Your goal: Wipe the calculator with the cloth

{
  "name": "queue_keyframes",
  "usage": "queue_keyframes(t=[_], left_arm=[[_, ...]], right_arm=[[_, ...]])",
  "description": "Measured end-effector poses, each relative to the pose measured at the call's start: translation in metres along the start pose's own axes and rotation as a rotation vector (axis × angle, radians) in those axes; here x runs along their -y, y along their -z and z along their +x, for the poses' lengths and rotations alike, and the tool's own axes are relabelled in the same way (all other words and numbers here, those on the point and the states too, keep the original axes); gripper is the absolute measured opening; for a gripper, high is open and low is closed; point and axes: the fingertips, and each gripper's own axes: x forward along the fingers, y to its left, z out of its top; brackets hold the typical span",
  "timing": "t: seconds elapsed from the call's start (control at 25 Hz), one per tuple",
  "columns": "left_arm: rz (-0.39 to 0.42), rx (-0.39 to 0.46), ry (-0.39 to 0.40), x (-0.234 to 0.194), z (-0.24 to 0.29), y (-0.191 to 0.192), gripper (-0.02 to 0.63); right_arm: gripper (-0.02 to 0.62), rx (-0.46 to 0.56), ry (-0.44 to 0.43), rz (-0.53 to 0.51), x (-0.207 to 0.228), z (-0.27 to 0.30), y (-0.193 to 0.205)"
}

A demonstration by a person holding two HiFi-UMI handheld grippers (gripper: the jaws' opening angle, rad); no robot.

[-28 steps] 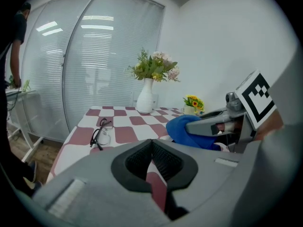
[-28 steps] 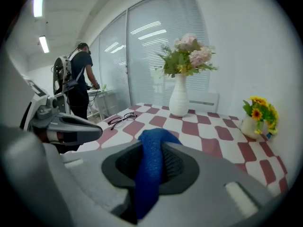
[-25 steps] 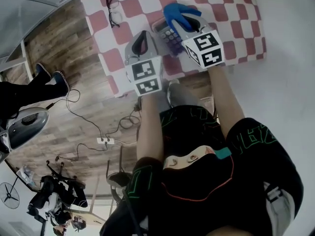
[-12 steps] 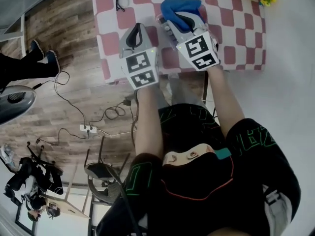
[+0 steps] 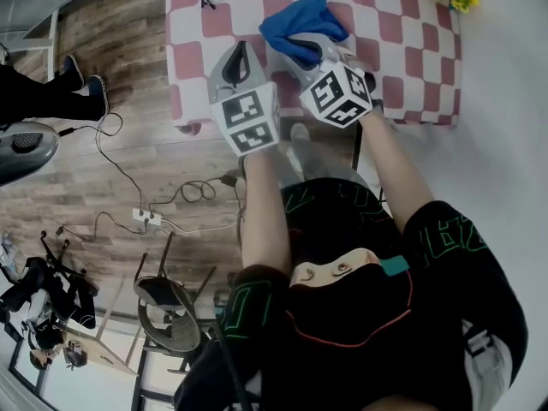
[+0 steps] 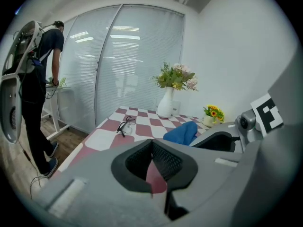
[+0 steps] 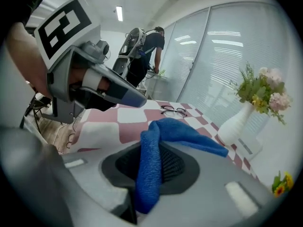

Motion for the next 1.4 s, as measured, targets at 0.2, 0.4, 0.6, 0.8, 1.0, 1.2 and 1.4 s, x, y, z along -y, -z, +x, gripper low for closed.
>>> queue_keyframes(t=[0.2, 0.4, 0.6, 0.8, 1.0, 1.2, 1.4], left_arm=[[-0.036, 0.011, -0.026, 0.013, -0.014, 0.009, 0.009], [-0.04, 0.035, -0.059, 0.02, -0.031, 0.015, 0.009], [-0.056, 0.045, -0.089, 0.026, -0.05, 0.021, 0.009], [-0.05, 0.07, -0.105, 0.035, -0.061, 0.021, 0.009], [-0.037, 0.086, -0.121, 0.042, -0.073, 0.011, 0.009], [-0.002, 0.121, -0.133, 0.042, -0.081, -0.009, 0.009], [0.065, 0.181, -0.146, 0.043, -0.096, -0.04, 0.009]], right_arm=[[0.087, 0.016, -0.036, -0.022, -0.014, -0.01, 0.008], [0.087, 0.021, -0.075, -0.012, -0.029, -0.021, 0.013], [0.087, 0.041, -0.098, 0.005, -0.044, -0.029, 0.014], [0.087, 0.057, -0.121, 0.025, -0.056, -0.037, 0.018], [0.087, 0.043, -0.191, 0.013, -0.072, -0.049, 0.024], [0.087, 0.093, -0.249, 0.136, -0.07, -0.068, 0.016], [0.087, 0.17, -0.141, 0.185, -0.02, -0.098, 0.001]])
